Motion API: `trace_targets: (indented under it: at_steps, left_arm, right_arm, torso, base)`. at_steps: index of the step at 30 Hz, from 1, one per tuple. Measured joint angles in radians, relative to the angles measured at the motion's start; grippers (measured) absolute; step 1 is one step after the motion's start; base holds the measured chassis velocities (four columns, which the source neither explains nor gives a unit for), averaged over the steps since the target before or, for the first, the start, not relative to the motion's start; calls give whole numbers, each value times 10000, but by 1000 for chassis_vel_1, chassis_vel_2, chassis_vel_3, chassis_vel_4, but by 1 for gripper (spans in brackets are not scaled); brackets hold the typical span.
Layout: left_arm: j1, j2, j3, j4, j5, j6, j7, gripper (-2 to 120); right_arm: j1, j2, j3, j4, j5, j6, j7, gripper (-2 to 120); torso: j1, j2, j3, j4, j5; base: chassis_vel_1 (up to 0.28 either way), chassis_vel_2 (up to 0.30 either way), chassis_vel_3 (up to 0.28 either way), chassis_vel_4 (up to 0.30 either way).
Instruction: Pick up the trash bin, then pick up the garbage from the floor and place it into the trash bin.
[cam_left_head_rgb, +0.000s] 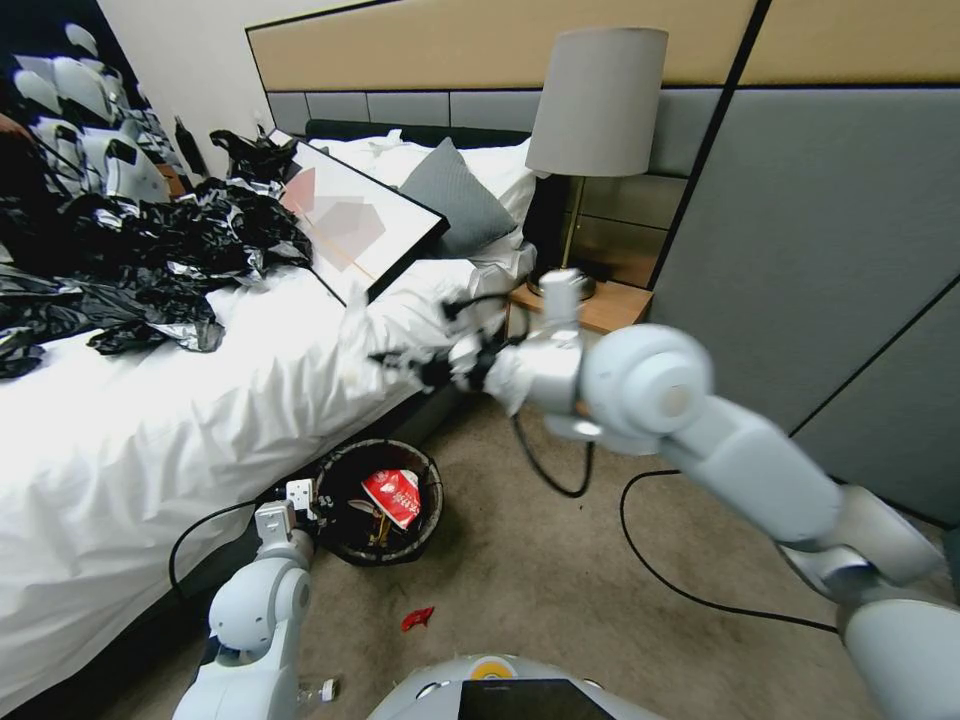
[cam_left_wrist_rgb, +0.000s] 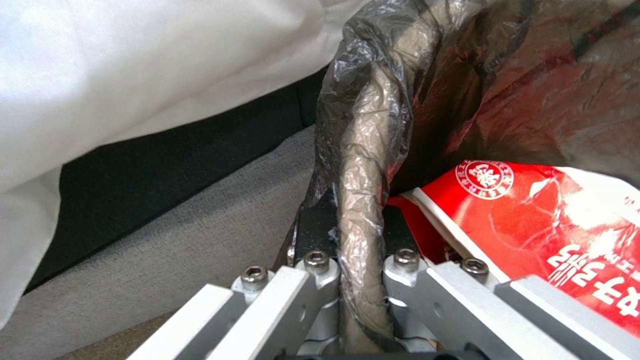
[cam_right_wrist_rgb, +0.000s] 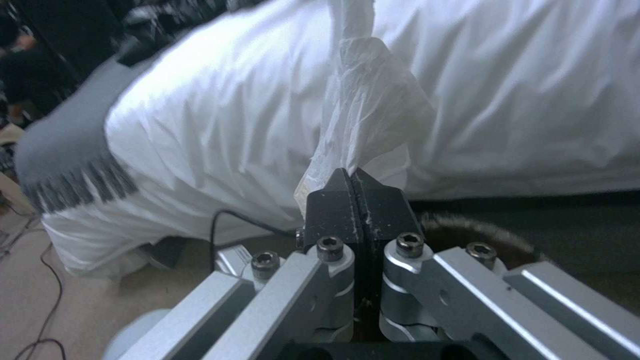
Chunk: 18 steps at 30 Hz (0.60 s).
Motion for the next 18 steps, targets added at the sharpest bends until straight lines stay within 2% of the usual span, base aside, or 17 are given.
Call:
trace_targets:
  at_steps: [12, 18]
  left_arm:
    - [-67, 33, -123, -143, -109, 0, -1, 0]
    - [-74, 38, -156, -109, -118, 0, -1, 0]
  right_arm:
    - [-1094, -86, -1042, -785, -1518, -221, -159, 0]
    - [-1383, 44, -1296, -1023, -1588, -231, -116, 0]
  torso:
    - [0, 0, 0, -4, 3]
    - [0, 0, 0, -4, 3]
  base:
    - [0, 0, 0, 0]
    - [0, 0, 0, 0]
